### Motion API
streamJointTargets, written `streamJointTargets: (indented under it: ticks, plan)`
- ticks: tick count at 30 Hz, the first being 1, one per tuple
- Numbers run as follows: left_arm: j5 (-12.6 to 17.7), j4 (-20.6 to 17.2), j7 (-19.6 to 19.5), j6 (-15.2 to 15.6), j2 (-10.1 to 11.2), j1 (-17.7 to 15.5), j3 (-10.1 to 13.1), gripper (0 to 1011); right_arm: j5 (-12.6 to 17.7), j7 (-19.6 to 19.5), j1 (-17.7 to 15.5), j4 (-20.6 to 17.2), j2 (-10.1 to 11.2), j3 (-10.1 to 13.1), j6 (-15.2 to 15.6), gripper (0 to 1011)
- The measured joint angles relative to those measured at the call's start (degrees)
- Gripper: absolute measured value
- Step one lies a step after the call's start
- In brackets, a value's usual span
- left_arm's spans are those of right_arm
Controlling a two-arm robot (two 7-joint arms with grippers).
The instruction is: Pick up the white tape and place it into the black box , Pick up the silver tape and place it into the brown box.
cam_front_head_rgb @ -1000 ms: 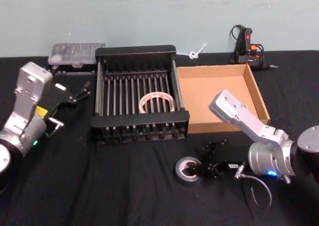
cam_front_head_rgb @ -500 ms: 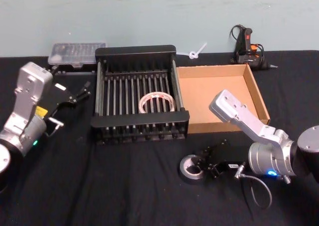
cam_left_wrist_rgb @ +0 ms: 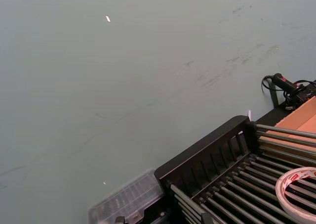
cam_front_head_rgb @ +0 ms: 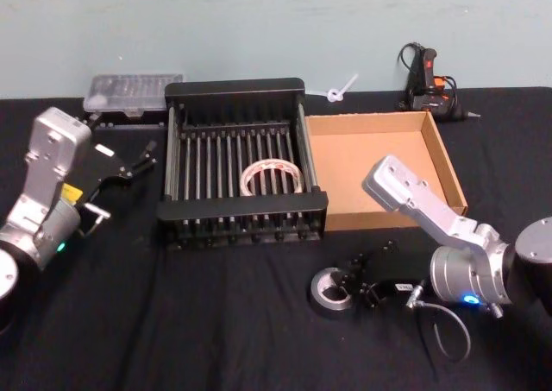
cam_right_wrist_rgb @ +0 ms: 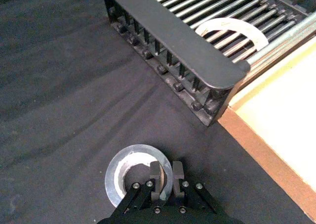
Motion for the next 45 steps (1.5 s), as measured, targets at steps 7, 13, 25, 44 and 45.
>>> streamJointTargets:
  ticks: [7,13,25,44,45]
  plan:
    - [0.00,0.00,0.00,0.00,0.00,0.00,0.00,1001,1.38,-0.58,-0.64,-0.84,0.25,1.75,-0.35,158]
    - [0.00,0.00,0.00,0.00,0.00,0.00,0.00,1001,2.25,-2.48,-0.66,-1.17,0.13,3.95,-0.71,158]
    - [0.00,0.00,0.00,0.00,0.00,0.00,0.00,1001,3.11,-7.41,1.46,0.97,-1.90,8.76,-0.82,158]
    - [0.00,0.00,0.00,0.00,0.00,0.00,0.00,1001,-0.58,-11.23,6.55,10.85,-7.57,10.64,-0.09,158]
    - [0.00,0.00,0.00,0.00,0.00,0.00,0.00,1001,-0.69,-11.35,6.74,11.50,-7.97,10.86,-0.09,158]
